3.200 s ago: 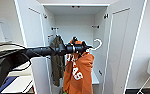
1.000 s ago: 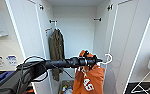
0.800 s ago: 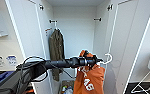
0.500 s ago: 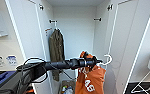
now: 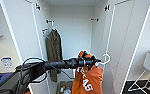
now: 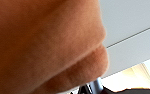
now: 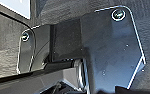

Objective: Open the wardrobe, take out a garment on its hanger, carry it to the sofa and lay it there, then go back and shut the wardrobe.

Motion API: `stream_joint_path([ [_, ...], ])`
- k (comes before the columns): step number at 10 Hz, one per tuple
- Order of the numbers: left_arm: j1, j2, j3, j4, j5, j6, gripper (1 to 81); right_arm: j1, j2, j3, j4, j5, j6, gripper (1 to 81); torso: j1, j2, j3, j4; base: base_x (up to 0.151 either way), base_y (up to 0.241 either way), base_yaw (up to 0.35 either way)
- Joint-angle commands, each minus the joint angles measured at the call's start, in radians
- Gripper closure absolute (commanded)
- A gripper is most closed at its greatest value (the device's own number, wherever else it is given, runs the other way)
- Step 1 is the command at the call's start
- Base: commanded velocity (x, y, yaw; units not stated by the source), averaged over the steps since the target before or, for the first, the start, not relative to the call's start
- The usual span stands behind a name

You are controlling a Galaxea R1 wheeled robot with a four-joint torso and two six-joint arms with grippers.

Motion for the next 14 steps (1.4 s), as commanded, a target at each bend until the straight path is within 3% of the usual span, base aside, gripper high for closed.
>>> stream_joint_path([
  [1,-0.221,0.011,0.017,0.047,-0.052,0.027,81.1,0.041,0.008,0.012,0.005,-0.051,-0.003,1.0,0.0,0.0,0.0,0.0,0.0,0.0,-0.225],
  [13,-0.223,0.001,0.033,0.048,-0.057,0.029,81.1,0.04,0.008,0.015,0.002,-0.051,-0.003,1.0,0.0,0.0,0.0,0.0,0.0,0.0,-0.242],
  [14,-0.223,0.003,0.033,0.048,-0.057,0.029,81.1,0.04,0.009,0.016,0.002,-0.051,-0.003,1.0,0.0,0.0,-0.057,0.0,0.0,0.0,-0.244],
])
